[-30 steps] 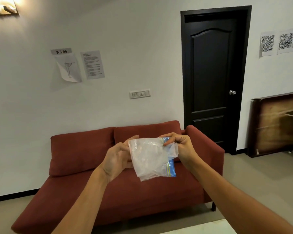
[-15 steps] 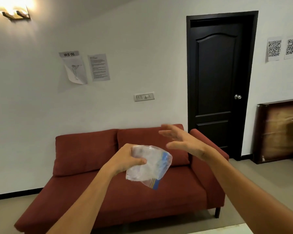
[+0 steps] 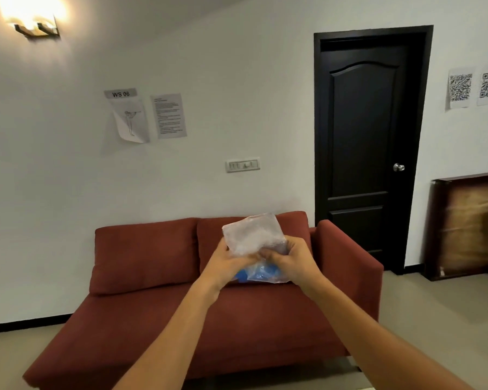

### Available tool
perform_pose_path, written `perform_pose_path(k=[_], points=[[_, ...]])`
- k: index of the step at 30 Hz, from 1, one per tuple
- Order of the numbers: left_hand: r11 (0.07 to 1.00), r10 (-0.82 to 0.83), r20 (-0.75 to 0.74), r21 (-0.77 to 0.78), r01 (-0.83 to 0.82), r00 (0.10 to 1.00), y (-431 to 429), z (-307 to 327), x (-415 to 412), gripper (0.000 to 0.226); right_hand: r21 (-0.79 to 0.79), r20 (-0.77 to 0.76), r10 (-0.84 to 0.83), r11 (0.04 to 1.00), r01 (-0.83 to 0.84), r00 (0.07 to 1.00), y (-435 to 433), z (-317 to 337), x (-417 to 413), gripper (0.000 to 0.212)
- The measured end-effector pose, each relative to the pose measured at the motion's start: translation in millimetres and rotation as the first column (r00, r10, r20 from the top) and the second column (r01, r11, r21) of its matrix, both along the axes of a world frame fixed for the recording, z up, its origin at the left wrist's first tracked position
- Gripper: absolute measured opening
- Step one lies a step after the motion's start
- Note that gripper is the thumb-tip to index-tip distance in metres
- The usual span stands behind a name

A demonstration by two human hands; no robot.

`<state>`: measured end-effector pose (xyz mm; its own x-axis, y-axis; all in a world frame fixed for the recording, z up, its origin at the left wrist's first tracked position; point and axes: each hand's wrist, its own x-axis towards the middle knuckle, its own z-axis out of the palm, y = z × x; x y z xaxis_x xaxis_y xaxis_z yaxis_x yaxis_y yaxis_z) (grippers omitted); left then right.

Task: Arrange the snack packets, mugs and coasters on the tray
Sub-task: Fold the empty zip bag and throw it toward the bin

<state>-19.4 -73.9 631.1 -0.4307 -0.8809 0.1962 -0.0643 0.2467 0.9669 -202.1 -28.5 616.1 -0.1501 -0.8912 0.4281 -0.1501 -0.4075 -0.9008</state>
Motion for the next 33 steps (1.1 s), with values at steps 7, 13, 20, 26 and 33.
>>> perform_pose_path(k=[7, 13, 20, 26, 33], points=[[0.949, -0.276, -0.140, 0.113, 0.293, 0.951, -4.4, -4.4, 19.6, 0.036, 0.092, 0.299, 0.324, 0.926, -0.365, 0.897, 6.4, -2.4, -13.1, 0.029], [0.987, -0.159, 0.005, 0.027, 0.159, 0.987, 0.1, -0.9, 28.6, 0.023, 0.161, 0.170, 0.259, 0.945, -0.286, 0.951, 3.1, -5.7, -25.9, 0.023], [0.981, -0.164, 0.083, -0.094, 0.172, 0.983, 9.3, 2.4, 30.5, 0.033, -0.089, -0.022, 0.236, 0.967, -0.237, 0.972, 10.2, -10.2, -12.4, 0.019], [0.833, -0.472, -0.296, 0.157, 0.530, 0.830, 8.0, 4.7, 44.6, 0.042, -0.346, -0.162, 0.059, 0.931, -0.112, 0.985, 12.0, 2.4, -3.3, 0.012], [0.935, -0.286, -0.025, 0.210, 0.285, 0.958, 7.2, 14.0, 41.1, 0.055, -0.345, -0.232, -0.039, 0.937, -0.045, 0.972, 8.3, -2.2, -11.2, 0.018]])
